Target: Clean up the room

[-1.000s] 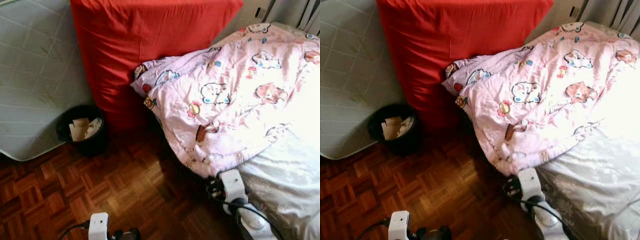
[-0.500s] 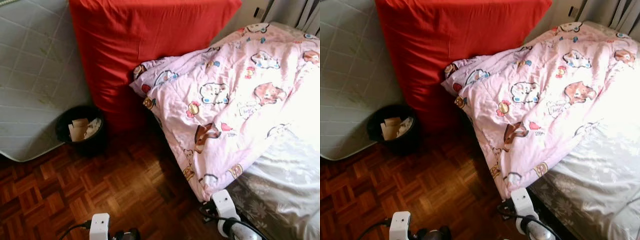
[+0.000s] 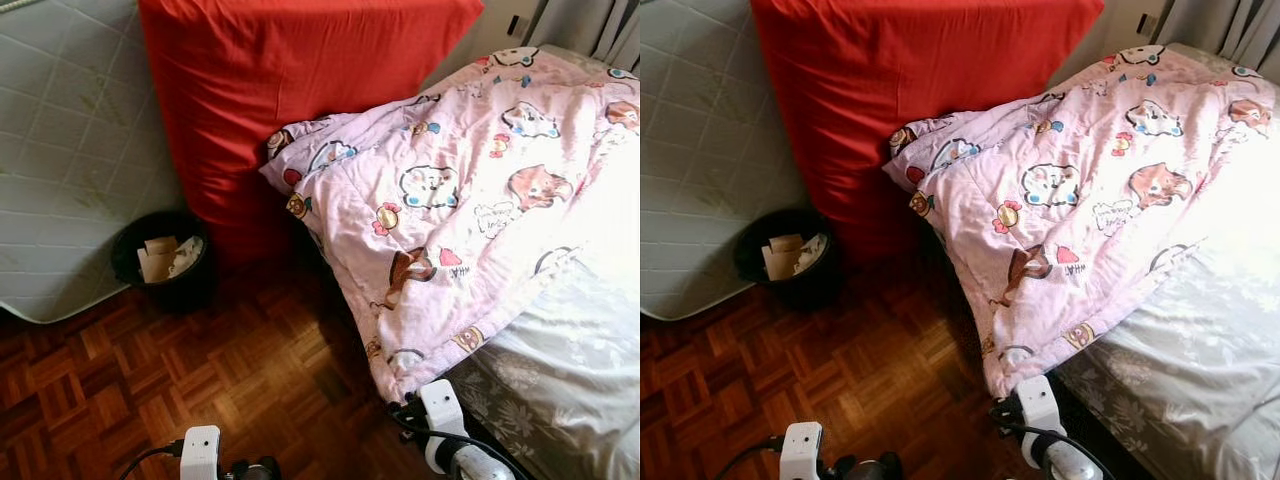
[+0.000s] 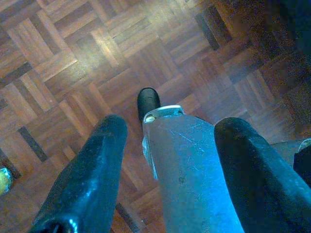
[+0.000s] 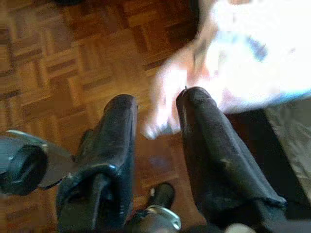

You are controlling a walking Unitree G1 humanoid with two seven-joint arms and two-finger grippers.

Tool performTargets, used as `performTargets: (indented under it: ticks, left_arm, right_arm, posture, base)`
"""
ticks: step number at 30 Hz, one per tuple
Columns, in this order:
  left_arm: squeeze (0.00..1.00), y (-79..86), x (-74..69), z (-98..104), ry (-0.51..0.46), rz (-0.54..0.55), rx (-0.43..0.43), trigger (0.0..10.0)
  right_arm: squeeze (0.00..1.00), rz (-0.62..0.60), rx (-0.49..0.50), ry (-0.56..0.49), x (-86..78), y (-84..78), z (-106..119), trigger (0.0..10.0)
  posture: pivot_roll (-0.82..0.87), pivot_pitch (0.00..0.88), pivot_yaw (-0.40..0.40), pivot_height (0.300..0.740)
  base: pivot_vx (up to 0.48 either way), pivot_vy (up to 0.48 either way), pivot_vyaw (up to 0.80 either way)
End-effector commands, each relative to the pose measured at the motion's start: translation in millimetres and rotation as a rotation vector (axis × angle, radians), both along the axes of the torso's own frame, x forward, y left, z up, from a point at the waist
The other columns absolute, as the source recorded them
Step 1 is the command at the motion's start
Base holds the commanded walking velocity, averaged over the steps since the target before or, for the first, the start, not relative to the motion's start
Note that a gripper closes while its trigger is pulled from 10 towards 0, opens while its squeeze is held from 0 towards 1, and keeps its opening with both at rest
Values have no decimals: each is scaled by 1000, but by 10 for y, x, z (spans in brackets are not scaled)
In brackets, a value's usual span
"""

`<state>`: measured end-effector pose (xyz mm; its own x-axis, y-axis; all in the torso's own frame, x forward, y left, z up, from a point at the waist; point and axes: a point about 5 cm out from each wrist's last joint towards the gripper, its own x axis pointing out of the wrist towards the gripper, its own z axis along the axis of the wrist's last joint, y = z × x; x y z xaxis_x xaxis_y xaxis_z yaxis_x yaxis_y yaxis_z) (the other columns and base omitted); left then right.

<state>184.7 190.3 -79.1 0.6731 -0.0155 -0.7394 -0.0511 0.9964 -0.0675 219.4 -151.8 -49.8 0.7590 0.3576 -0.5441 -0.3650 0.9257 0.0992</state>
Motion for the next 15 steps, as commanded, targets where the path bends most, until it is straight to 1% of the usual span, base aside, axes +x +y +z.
performTargets:
  ticks: [1,2,3,7,8,9,13,14,15]
  left_arm:
    - [0,-28,-100,-54,33,-1,-4,10000]
    - [0,-29,-101,-54,33,-1,-4,10000]
    - [0,-31,-101,-54,33,-1,-4,10000]
    - [0,-39,-100,-55,34,-4,-5,10000]
    - [0,-41,-101,-56,34,-5,-5,10000]
    - [0,-42,-102,-57,35,-6,-4,10000]
    - [0,-45,-103,-57,35,-8,-4,10000]
    - [0,-47,-101,-57,34,-8,-4,10000]
    - [0,-49,-100,-56,34,-8,-5,10000]
  right_arm:
    - [925,-6,4,23,-52,-18,-41,10000]
    - [925,-6,5,24,-51,-17,-43,10000]
    - [1000,-3,10,24,-48,-13,-41,10000]
    - [1000,6,8,34,-48,-8,-49,10000]
    - [914,4,1,37,-49,-14,-52,10000]
    - [0,-2,-2,42,-51,-20,-58,10000]
    - [0,-61,19,73,-49,-39,-79,10000]
    - [0,-113,28,100,-59,-55,-101,10000]
    - [0,-134,35,112,-64,-61,-111,10000]
  posture:
    - [4,180,-10,740]
    - [4,180,-10,740]
    - [4,178,-10,740]
    - [2,172,-9,740]
    - [2,171,-8,740]
    - [0,167,-7,740]
    - [-6,163,-7,740]
    - [-11,158,-8,740]
    - [-11,158,-8,740]
  base:
    - [0,0,0]
    - [0,0,0]
    - [0,0,0]
    - [0,0,0]
    - [0,0,0]
    - [0,0,0]
    - [0,0,0]
    - [0,0,0]
    - [0,0,0]
